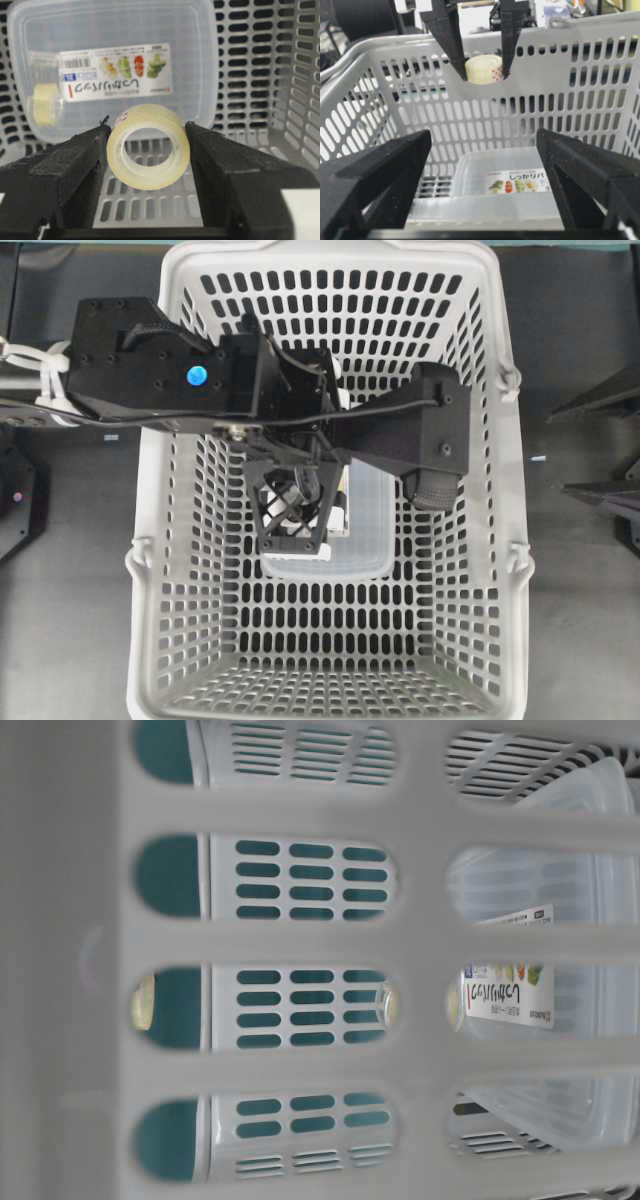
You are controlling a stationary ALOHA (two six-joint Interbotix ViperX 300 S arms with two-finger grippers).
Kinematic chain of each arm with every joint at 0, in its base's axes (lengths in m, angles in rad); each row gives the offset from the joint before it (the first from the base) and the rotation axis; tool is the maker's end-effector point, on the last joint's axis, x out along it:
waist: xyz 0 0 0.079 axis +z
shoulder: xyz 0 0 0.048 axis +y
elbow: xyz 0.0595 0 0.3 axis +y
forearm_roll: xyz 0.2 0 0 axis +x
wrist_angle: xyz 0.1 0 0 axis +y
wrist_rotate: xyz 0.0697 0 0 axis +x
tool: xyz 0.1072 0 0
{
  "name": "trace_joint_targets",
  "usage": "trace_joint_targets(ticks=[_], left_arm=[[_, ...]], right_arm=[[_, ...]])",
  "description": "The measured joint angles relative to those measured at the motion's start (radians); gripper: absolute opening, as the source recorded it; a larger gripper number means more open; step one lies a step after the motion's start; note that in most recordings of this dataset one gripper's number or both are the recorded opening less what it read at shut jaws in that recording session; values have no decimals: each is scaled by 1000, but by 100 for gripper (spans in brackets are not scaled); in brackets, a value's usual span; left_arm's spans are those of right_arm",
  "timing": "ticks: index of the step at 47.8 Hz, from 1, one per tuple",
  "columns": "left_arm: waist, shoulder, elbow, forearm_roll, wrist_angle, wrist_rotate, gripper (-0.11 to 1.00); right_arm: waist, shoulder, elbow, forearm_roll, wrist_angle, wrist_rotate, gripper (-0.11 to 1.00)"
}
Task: Pick up the cellophane tape from the shopping basket with the left arm.
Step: 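Lift the tape roll upward with the left gripper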
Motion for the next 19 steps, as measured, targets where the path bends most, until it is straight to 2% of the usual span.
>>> trace_joint_targets(ticks=[19], left_arm=[[5,0,0,-2,-3,2,50]], right_arm=[[0,-5,-2,0,0,3,82]])
